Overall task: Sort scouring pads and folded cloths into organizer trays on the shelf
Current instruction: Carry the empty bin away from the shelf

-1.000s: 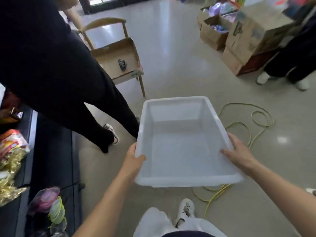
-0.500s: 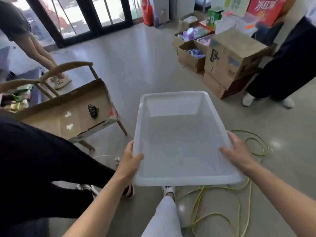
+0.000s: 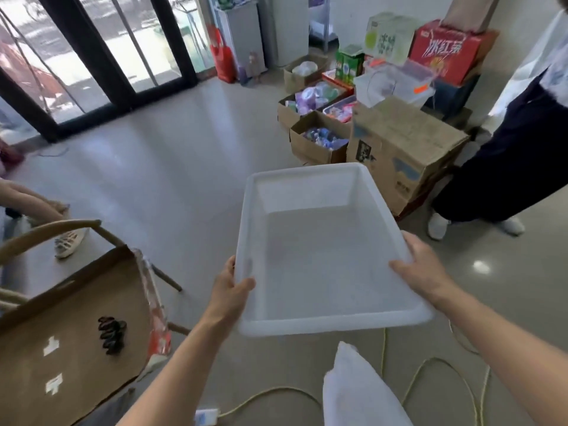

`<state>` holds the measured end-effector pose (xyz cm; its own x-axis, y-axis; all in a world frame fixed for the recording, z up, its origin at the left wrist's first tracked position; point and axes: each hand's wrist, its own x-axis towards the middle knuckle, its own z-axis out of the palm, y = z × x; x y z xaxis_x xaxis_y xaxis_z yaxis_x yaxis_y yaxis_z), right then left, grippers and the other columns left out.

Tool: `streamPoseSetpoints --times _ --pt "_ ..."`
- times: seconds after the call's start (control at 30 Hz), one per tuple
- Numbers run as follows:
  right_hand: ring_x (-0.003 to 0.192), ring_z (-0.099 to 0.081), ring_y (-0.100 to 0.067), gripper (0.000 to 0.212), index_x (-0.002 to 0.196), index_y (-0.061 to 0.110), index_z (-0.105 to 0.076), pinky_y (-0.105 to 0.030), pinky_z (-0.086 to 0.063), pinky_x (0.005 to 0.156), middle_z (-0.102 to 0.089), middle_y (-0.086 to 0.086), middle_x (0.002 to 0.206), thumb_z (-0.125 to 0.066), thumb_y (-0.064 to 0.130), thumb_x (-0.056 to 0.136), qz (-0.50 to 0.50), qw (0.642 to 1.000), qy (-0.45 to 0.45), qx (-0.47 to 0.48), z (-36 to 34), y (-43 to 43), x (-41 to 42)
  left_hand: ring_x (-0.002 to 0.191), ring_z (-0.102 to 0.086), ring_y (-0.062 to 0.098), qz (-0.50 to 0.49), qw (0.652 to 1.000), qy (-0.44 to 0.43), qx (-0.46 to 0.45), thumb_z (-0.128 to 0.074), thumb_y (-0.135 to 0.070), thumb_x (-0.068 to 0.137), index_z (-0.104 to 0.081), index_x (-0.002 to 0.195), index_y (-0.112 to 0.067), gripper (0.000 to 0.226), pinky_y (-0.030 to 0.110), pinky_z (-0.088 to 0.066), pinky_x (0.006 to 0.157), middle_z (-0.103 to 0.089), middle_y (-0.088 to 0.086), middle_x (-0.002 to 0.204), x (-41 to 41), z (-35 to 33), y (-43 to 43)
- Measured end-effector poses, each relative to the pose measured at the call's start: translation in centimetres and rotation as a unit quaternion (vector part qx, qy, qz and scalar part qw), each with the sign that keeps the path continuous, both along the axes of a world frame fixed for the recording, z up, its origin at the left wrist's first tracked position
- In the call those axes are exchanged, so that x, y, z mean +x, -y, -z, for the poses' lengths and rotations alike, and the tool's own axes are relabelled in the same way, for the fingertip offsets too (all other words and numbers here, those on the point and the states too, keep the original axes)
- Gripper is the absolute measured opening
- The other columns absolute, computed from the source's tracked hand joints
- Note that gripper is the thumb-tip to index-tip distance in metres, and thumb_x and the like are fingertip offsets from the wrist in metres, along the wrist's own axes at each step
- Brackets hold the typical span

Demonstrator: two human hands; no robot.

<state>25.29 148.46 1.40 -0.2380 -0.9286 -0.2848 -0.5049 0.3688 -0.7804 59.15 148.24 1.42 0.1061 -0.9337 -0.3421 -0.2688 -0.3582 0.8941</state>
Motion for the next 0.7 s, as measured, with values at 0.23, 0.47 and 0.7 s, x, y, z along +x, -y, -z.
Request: streamPoseSetpoints --times 0.23,0.47,0.7 --pt "0.101 -0.060 -0.021 0.059 0.131 0.031 -0.047 -0.045 -0.052 0.088 -0.060 0.006 0.111 -0.063 0.007 0.080 0.022 0.999 0.017 -0.017 0.5 19.4 -6.2 0.082 -0.069 0.018 0.010 1.000 0.017 -0.011 -0.063 -0.002 0.086 -0.059 0.118 -0.019 0.037 0.029 -0.054 0.068 -0.071 0.003 0.100 -6.0 0.4 20.1" --pt "0.095 -0.060 -0.019 0.053 0.130 0.031 -0.047 -0.040 -0.052 0.081 -0.060 0.004 0.109 -0.060 0.008 0.084 0.032 0.999 0.018 -0.005 -1.7 37.1 -13.5 0.091 -0.066 0.025 0.014 1.000 0.026 0.001 -0.062 -0.003 0.089 -0.057 0.126 -0.017 0.040 0.038 -0.054 0.080 -0.069 0.008 0.109 -13.6 -0.1 39.0" --pt "0.090 -0.058 -0.011 0.054 0.134 0.029 -0.044 -0.031 -0.049 0.066 -0.058 0.008 0.107 -0.060 0.008 0.086 0.077 0.996 0.037 -0.015 -0.6 51.9 -21.1 0.087 -0.063 0.019 0.052 0.998 0.019 -0.002 -0.059 -0.008 0.093 -0.053 0.125 -0.017 0.034 0.034 -0.051 0.077 -0.065 0.006 0.110 -22.0 1.2 56.5"
